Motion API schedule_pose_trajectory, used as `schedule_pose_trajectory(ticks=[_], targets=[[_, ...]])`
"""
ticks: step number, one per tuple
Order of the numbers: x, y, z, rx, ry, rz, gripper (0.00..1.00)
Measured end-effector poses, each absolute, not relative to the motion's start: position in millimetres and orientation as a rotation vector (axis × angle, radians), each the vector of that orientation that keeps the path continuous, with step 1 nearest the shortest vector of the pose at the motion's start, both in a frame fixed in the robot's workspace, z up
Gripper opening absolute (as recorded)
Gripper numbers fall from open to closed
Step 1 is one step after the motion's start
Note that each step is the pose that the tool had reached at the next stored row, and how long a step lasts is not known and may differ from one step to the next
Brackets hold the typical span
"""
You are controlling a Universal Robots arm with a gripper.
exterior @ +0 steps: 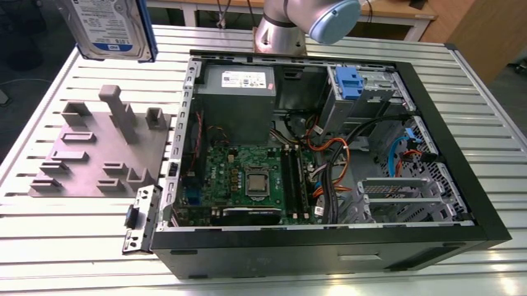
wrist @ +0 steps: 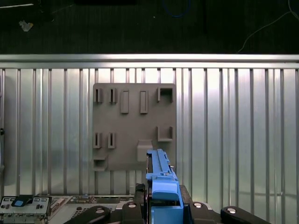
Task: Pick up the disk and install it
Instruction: 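Pick up the disk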
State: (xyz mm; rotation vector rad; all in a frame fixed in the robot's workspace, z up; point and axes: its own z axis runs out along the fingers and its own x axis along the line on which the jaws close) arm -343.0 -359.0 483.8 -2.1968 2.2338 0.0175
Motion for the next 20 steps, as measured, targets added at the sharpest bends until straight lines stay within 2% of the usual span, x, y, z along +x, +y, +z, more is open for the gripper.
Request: schedule_pose_trajectory(ticks=[20], targets=[[-334.8,-359.0,483.8,-2.197,2.234,0.018,0.36]])
